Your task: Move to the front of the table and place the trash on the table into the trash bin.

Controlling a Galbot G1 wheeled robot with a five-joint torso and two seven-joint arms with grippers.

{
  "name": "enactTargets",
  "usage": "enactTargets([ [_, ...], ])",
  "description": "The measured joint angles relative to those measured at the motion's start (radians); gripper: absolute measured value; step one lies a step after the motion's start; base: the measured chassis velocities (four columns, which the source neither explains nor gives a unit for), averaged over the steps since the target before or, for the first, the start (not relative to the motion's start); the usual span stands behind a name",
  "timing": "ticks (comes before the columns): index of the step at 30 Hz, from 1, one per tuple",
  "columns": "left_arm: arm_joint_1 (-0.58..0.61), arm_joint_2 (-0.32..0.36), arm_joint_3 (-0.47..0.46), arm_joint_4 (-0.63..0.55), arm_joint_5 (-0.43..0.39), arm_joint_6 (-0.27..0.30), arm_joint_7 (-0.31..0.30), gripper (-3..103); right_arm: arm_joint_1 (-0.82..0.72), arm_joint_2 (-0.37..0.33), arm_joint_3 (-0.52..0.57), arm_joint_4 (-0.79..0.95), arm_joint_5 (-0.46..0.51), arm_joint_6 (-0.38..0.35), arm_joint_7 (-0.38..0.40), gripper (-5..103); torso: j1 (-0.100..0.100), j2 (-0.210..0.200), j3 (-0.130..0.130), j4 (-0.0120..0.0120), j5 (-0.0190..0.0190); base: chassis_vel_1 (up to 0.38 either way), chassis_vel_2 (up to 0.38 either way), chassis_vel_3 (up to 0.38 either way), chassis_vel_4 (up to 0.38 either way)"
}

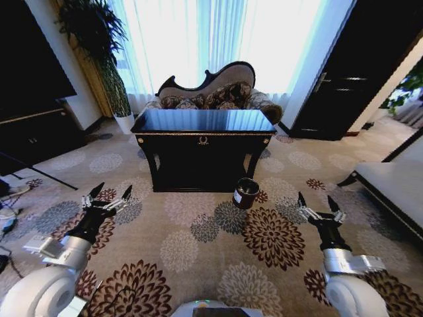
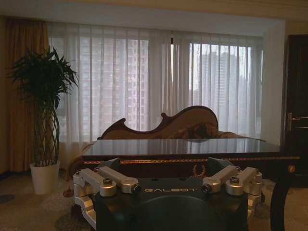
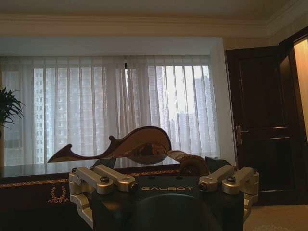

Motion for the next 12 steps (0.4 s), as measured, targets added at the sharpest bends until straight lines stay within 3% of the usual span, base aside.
enactTargets([
  [12,0.000,0.000,0.000,0.000,0.000,0.000,0.000,100,0.000,0.000,0.000,0.000,0.000,0.000,0.000,100,0.000,0.000,0.000,0.0000,0.0000,0.000,0.000,0.000,0.000],
])
